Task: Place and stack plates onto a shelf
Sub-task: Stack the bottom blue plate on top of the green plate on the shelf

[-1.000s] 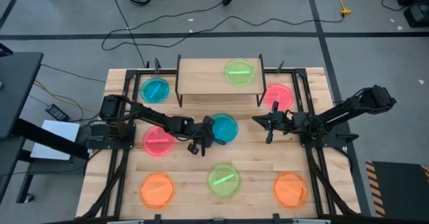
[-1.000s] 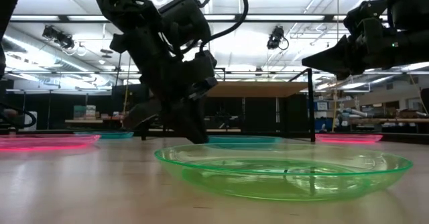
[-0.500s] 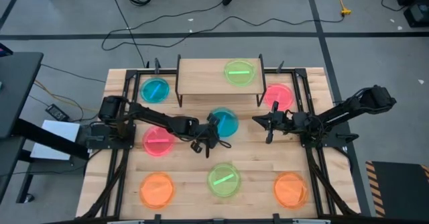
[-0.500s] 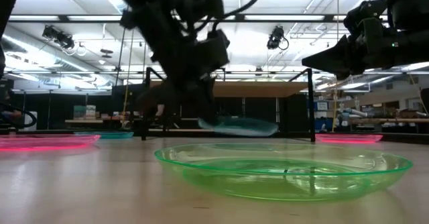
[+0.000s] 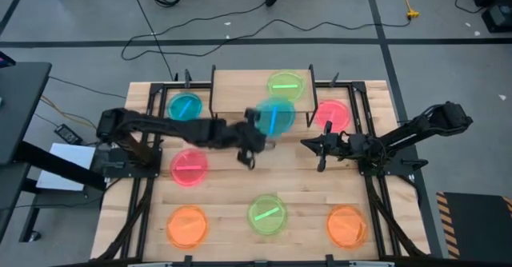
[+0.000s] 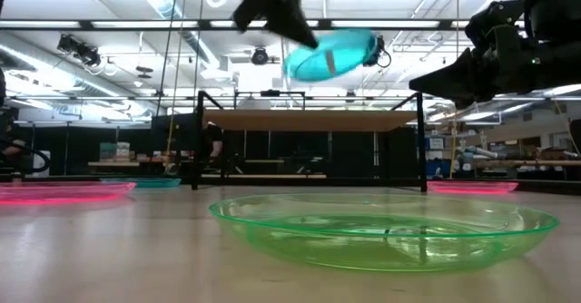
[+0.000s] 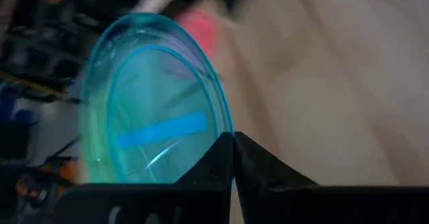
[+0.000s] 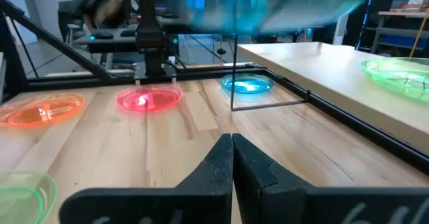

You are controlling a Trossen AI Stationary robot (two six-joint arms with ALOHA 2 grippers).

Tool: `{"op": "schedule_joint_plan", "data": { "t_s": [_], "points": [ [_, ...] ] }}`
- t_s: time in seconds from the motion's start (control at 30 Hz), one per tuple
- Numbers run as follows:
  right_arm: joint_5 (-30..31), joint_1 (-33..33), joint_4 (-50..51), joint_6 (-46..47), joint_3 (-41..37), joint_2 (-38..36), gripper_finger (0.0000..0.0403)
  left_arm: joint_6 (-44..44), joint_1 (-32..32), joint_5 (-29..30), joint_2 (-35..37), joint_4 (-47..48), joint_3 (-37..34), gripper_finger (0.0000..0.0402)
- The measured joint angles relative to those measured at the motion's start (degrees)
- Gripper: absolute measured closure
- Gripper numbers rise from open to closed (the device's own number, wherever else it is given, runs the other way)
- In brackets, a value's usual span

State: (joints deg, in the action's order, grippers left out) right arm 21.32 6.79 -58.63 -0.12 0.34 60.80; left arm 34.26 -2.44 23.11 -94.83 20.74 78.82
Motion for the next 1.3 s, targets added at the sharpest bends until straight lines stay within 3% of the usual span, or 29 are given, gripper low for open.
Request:
{"op": "schedule_joint_plan", "data": {
  "t_s": [0.1,0.4,0.87,1.3],
  "points": [
    [0.0,0.0,-0.24,-0.05,0.0,0.0,0.0395,-0.02,4.54,-1.35,-1.06,0.08,4.92,0.0389],
    [0.0,0.0,-1.19,-0.54,0.0,0.0,0.0395,-2.84,16.25,-12.6,-10.55,4.99,20.1,0.039],
    [-0.42,0.0,-2.1,-1.17,0.0,0.0,0.0395,-0.31,17.77,-13.7,-26.7,9.03,33.29,0.039],
    [-1.45,0.0,-2.18,-1.12,0.0,0.0,0.0395,-2.12,19.66,-11.54,-29.41,12.7,36.14,0.039]
  ]
}}
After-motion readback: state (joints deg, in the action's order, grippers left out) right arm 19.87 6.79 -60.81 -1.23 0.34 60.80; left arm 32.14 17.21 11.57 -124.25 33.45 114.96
